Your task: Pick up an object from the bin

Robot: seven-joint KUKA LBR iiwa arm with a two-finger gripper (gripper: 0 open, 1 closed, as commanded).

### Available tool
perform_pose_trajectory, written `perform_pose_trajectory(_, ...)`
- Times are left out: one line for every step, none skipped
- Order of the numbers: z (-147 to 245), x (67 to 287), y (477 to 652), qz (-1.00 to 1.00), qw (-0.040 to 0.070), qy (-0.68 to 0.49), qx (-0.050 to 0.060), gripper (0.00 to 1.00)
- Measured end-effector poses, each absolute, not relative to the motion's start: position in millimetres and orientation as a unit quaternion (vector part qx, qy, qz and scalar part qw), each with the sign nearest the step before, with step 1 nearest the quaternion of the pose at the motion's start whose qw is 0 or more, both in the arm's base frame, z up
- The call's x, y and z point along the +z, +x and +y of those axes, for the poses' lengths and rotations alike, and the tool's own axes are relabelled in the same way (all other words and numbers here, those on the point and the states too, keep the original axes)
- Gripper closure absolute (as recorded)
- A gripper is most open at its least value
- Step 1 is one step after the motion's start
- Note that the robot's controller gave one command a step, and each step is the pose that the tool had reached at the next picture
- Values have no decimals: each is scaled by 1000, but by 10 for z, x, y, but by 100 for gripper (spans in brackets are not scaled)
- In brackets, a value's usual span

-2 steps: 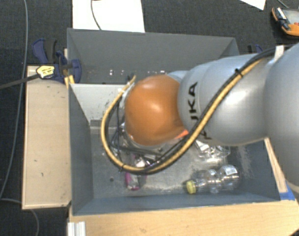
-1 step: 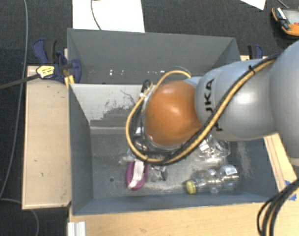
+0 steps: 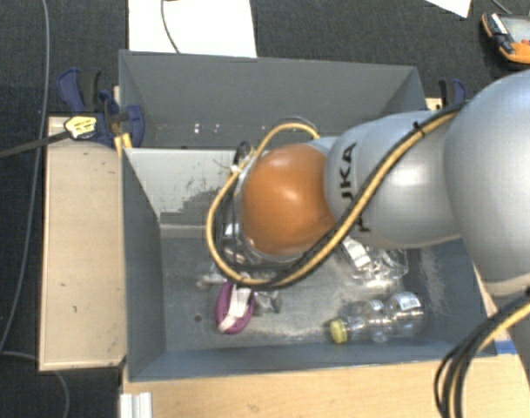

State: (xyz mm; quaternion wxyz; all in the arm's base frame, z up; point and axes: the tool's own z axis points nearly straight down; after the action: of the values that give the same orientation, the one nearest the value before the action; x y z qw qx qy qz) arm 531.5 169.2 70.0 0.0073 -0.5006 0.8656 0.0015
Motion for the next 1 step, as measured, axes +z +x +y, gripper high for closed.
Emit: perform_pose_trajectory(1670, 702, 5306, 829, 4, -559, 1, 100)
